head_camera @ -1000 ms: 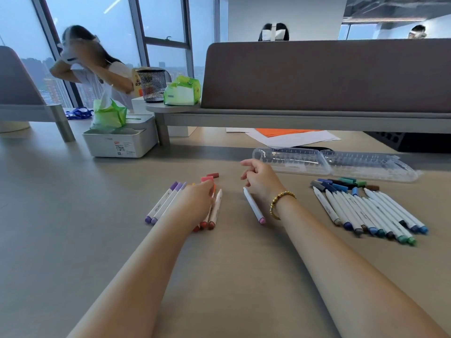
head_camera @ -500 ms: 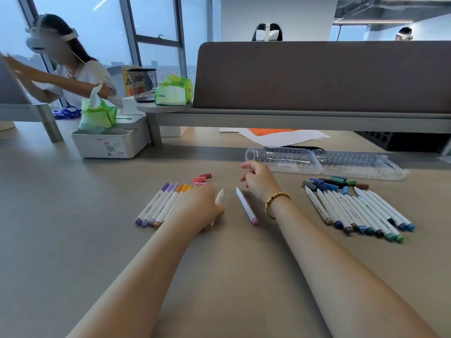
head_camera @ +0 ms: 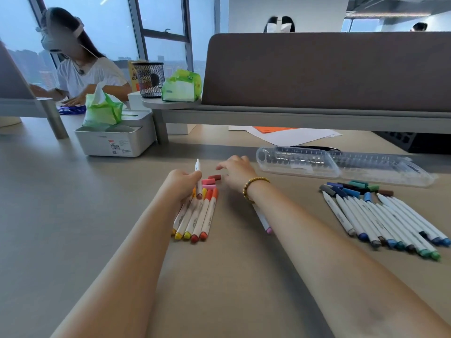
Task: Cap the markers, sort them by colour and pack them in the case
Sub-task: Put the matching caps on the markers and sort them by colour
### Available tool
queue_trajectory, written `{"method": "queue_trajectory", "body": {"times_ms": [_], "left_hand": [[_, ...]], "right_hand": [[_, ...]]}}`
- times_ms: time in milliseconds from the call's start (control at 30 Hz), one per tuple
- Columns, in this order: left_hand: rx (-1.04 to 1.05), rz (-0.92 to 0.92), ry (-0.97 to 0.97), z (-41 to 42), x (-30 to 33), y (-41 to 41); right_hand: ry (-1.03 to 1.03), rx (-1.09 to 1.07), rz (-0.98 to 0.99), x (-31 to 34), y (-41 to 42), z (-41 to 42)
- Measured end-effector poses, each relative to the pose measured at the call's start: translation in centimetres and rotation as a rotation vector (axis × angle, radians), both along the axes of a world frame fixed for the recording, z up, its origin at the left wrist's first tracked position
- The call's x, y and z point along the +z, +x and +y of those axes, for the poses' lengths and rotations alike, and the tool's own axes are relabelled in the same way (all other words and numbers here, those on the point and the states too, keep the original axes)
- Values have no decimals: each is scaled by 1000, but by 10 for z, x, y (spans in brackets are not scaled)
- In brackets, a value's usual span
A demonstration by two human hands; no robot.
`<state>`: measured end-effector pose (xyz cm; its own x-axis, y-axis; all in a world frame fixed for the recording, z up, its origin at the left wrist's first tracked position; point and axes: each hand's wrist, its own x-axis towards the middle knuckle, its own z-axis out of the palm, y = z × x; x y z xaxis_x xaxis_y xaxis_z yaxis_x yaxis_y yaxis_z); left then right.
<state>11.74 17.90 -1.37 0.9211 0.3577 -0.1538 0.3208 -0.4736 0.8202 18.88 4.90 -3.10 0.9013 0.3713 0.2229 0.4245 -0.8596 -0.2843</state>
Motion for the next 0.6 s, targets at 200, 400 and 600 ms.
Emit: {"method": "queue_trajectory", "body": {"times_ms": [200, 400, 600], "left_hand": [[-18, -22, -22, -2, 0, 1], [-40, -110, -25, -9, 3, 2], [-44, -156, -30, -27, 3, -14]], "right_hand": [[-130, -12, -61, -8, 8, 17], [-198, -52, -120, 1, -7, 0], [309, -107, 101, 5, -31, -23]]}}
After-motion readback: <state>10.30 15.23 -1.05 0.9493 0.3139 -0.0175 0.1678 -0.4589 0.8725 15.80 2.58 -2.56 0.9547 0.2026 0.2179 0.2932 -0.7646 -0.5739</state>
